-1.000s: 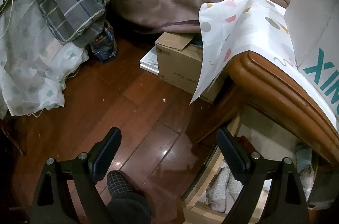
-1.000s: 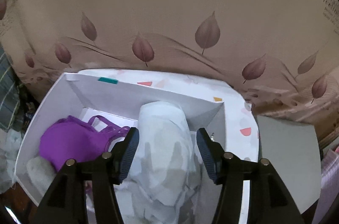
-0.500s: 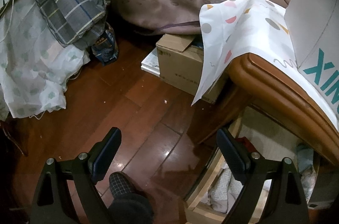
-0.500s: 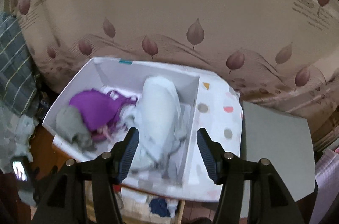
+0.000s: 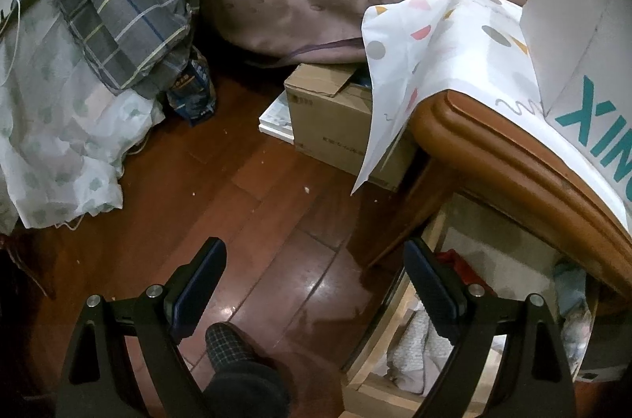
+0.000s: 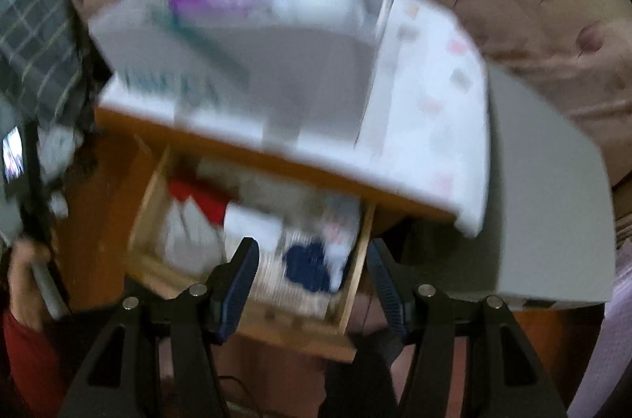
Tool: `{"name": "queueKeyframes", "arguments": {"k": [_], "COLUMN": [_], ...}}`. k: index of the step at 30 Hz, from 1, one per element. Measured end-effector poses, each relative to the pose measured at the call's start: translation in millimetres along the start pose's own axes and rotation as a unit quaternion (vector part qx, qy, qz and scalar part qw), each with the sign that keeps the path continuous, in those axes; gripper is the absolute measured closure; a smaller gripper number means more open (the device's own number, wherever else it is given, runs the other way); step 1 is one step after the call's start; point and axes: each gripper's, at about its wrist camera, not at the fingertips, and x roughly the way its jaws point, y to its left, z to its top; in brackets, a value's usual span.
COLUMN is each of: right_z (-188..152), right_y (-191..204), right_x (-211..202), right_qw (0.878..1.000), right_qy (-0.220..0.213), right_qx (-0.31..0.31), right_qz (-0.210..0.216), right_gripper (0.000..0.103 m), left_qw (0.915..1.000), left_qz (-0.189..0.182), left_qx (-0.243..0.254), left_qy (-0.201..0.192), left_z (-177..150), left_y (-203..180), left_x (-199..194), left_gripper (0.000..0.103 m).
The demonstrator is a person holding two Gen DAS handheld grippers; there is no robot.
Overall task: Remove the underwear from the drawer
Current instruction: 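Move the right tool back into the drawer toward the navy knit cloth, then close the right tool on the navy knit cloth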
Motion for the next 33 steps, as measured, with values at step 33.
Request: {"name": "queueKeyframes", "arguments": {"k": [33], "right_z": [-14], "right_y": [49], "right_x": [239], "right_qw": [0.949], "right_qy": [0.220], "right_qx": [-0.216], "right_qz": [-0.060], "right_gripper": [0.027], "left_qw": [0.9996], "left_qz": [-0.011], "left_qx": [0.010], "left_qy": [0.022], "left_z": [-4], "left_y": [-9], "left_x": [4], "left_gripper": [0.013]}}
